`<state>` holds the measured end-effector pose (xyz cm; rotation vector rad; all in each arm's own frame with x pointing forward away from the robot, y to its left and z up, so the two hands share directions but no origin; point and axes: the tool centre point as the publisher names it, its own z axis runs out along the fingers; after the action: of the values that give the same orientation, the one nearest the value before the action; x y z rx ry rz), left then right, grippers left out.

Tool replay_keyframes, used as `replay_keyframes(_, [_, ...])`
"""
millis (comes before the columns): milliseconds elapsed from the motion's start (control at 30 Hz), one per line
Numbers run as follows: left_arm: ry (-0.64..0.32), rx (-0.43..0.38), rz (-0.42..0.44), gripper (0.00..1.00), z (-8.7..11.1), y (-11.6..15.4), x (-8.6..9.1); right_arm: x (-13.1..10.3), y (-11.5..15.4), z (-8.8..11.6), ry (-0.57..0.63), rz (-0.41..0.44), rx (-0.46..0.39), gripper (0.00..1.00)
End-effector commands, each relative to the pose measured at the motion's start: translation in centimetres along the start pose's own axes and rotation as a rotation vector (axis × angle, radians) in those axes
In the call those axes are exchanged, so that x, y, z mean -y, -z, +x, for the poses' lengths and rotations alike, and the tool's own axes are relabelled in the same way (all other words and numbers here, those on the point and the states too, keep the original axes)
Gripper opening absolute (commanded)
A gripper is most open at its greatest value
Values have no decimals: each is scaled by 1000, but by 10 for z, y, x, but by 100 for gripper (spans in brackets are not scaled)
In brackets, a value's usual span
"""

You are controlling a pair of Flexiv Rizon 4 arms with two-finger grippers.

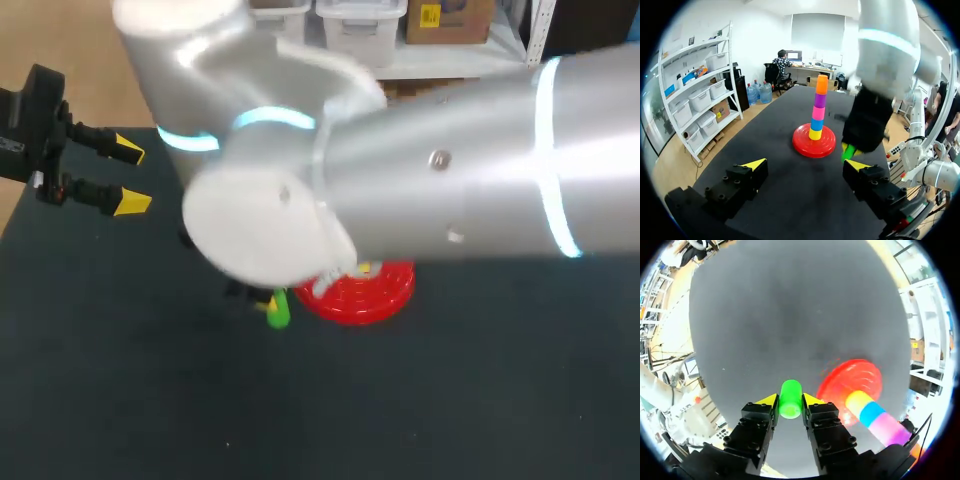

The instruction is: Pick up and stack the cylinders on the red base in this order: pink,purple,orange,green

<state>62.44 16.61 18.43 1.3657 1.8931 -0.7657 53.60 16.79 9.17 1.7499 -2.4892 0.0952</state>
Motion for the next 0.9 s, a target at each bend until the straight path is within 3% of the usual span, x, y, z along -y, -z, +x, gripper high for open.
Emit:
replay_keyframes(33, [-2, 2, -1, 100, 1, 0, 0, 11, 90, 20, -8, -1, 38, 0])
replay_keyframes(233, [-2, 2, -1, 100, 1, 0, 0, 39, 168, 43, -43, 7, 112, 0])
replay_keyframes(400, [-2, 2, -1, 100, 1, 0, 0, 66, 202, 62, -103, 37, 147, 0])
replay_keyframes(533, [-2, 2, -1, 100, 1, 0, 0, 88, 209, 73, -162, 11, 160, 0])
replay_keyframes(700, [-2, 2, -1, 100, 1, 0, 0, 108, 196, 76, -195, -55, 158, 0])
replay_keyframes(900, [-2, 2, -1, 100, 1, 0, 0, 125, 188, 83, -241, -76, 159, 0])
